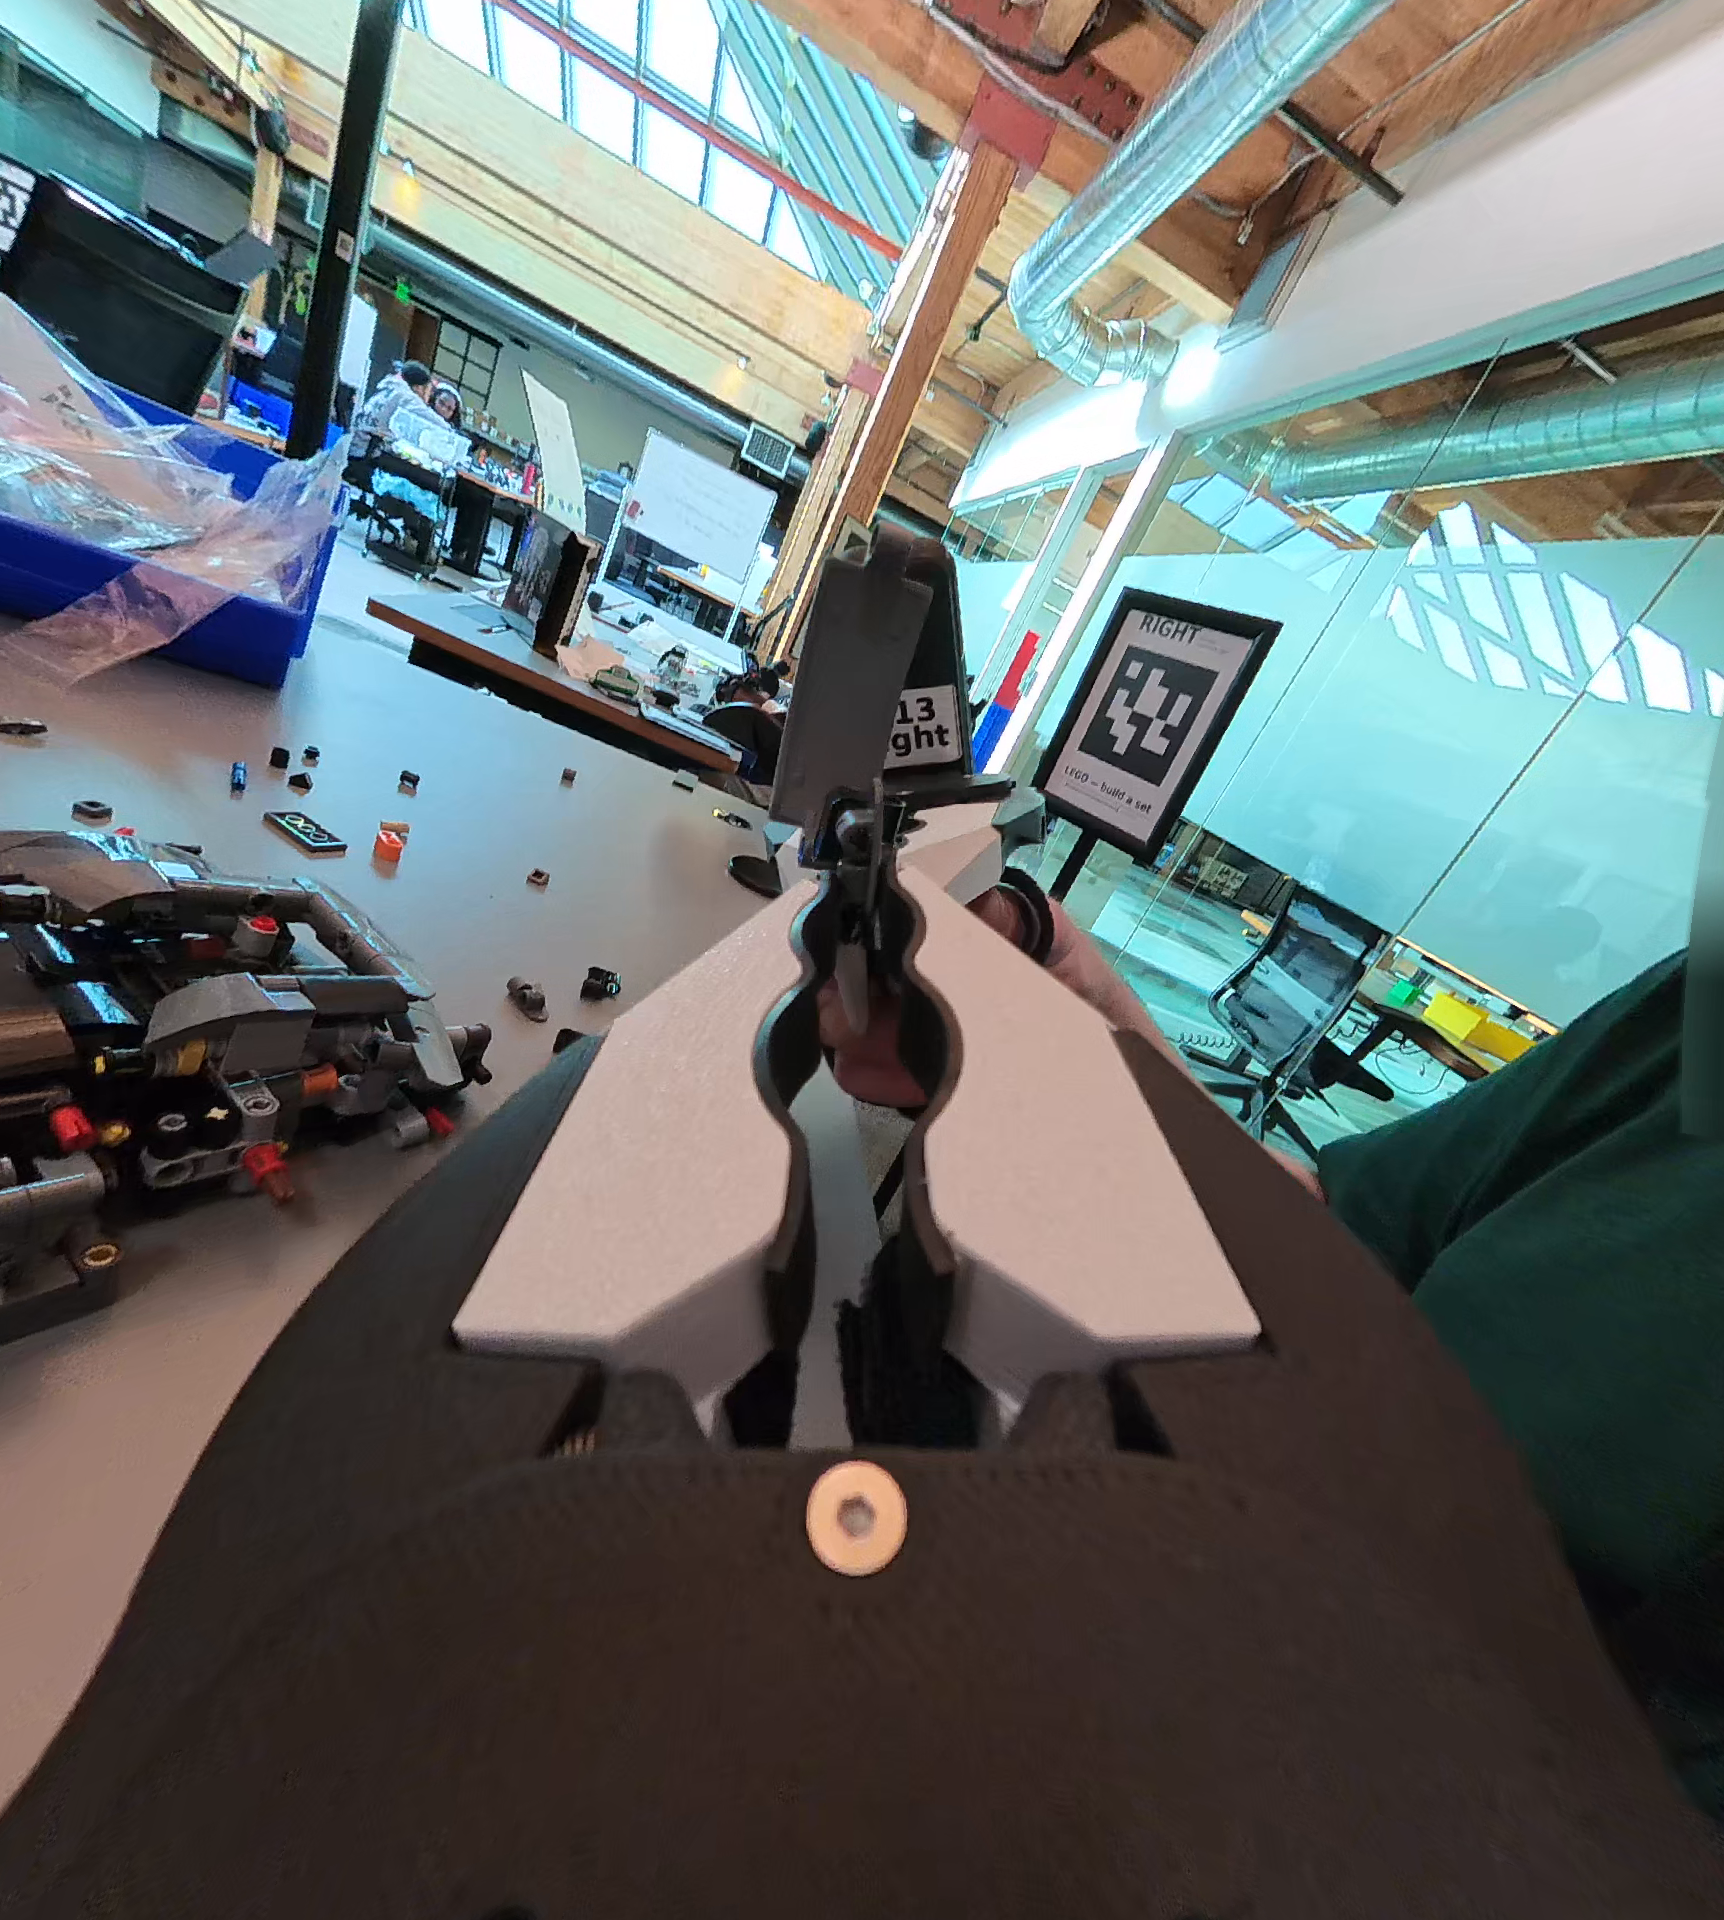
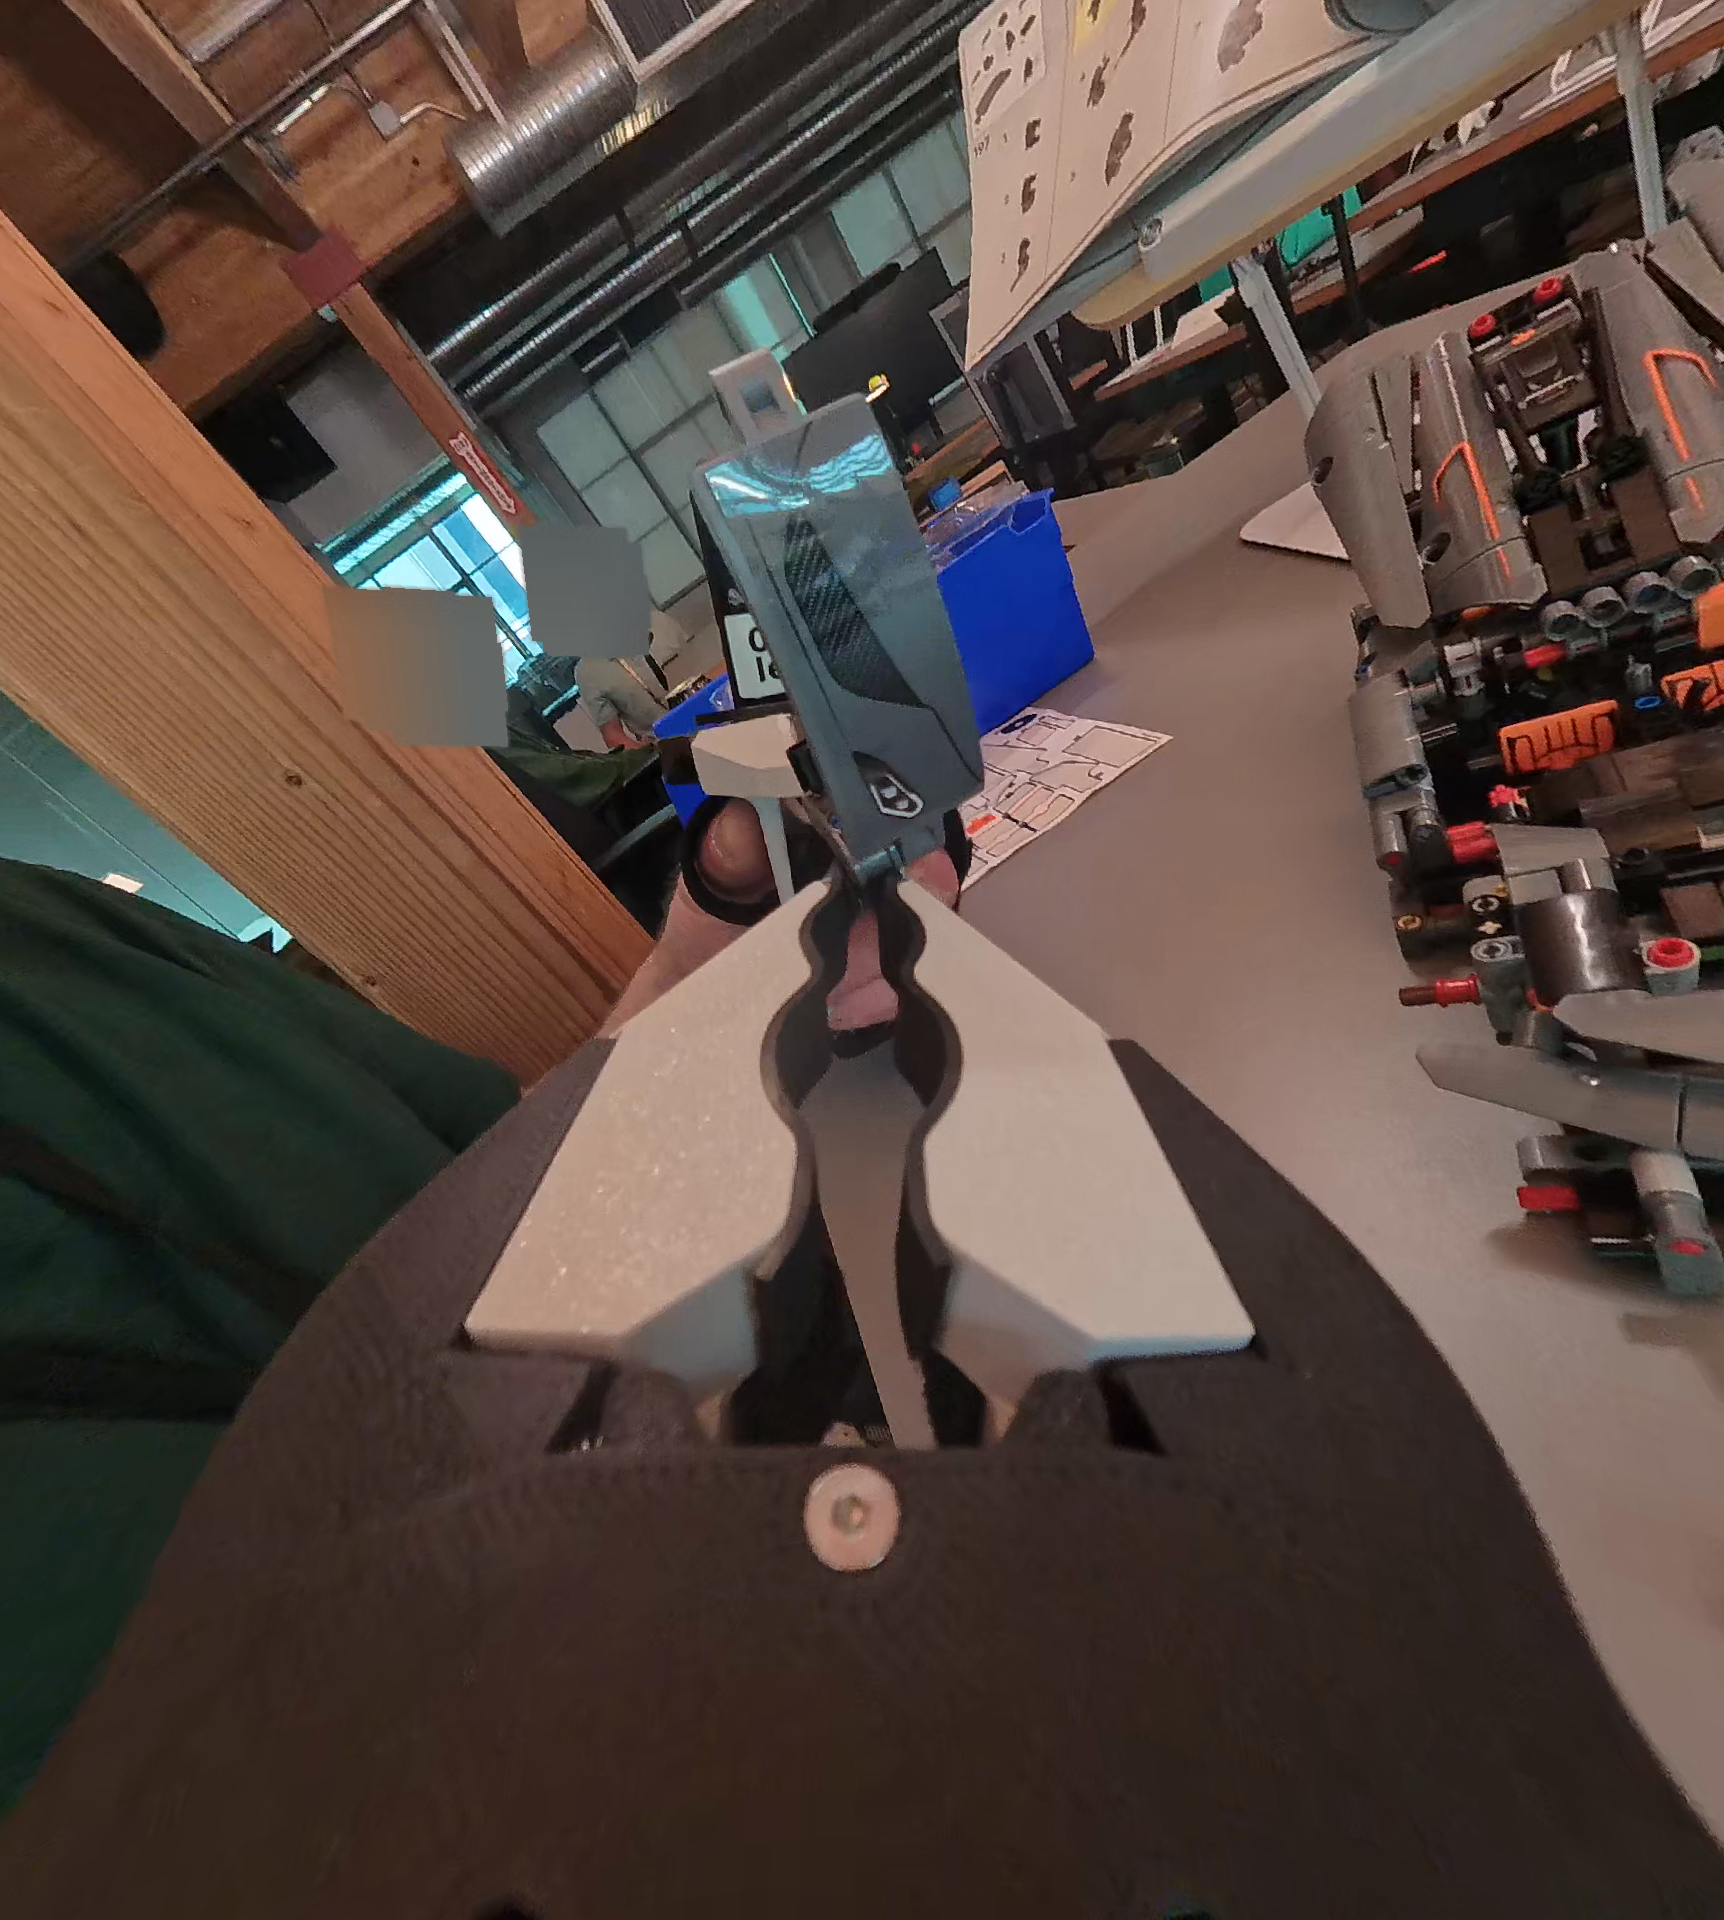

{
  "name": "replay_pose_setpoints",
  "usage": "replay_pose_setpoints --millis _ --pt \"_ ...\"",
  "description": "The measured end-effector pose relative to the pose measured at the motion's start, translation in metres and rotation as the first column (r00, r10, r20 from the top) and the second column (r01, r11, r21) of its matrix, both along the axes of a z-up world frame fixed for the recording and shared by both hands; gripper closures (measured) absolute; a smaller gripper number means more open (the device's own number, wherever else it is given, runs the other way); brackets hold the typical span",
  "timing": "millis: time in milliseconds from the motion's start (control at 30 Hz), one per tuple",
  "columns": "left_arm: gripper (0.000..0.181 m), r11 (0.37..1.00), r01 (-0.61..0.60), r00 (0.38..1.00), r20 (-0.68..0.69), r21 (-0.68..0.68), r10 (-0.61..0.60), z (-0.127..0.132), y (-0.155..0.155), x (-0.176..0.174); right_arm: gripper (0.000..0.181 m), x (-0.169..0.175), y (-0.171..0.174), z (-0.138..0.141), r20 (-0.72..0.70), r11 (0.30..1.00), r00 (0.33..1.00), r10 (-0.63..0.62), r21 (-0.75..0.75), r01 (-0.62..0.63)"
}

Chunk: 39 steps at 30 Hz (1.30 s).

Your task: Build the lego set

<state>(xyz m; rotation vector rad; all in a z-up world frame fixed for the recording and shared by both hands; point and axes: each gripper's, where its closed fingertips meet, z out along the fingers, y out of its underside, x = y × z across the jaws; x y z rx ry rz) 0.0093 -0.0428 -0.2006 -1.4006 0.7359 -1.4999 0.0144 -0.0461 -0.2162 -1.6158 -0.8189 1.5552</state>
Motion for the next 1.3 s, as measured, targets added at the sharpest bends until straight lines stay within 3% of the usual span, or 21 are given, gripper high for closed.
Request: replay_pose_setpoints --millis 167,433,600,733,900,1067,1300 --pt "0.177 1.0 0.013 0.999 -0.034 -0.013 -0.014 -0.006 0.0 0.005 0.178 0.005 0.0 -0.007 0.052 1.0 0.999 0.0 -0.004 0.0" --pt "0.177 1.0 0.027 0.999 -0.017 -0.016 -0.027 -0.004 -0.001 0.008 0.177 0.008 -0.001 -0.005 0.019 1.0 1.0 -0.01 0.008 0.01" --pt "0.176 0.999 0.048 0.999 0.001 0.0 -0.048 -0.001 -0.005 0.01 0.147 0.014 -0.003 0.0 -0.016 0.999 1.0 -0.023 0.042 0.023" --pt "0.176 0.997 0.084 0.996 -0.013 0.003 -0.083 -0.003 -0.01 0.017 0.135 0.023 -0.002 0.011 -0.075 0.995 0.996 -0.044 0.083 0.05" --pt "0.176 0.989 0.148 0.989 -0.029 0.004 -0.148 -0.005 -0.019 0.026 0.153 0.028 -0.004 0.016 -0.105 0.987 0.993 -0.057 0.144 0.072" --pt "0.176 0.981 0.192 0.979 -0.067 0.02 -0.191 -0.013 -0.027 0.036 0.155 0.038 -0.014 0.007 -0.103 0.985 0.994 -0.042 0.162 0.059" --pt "0.168 0.987 0.16 0.982 -0.101 0.006 -0.159 -0.026 -0.022 0.053 0.155 0.052 -0.014 -0.014 -0.073 0.99 0.995 -0.062 0.119 0.07"
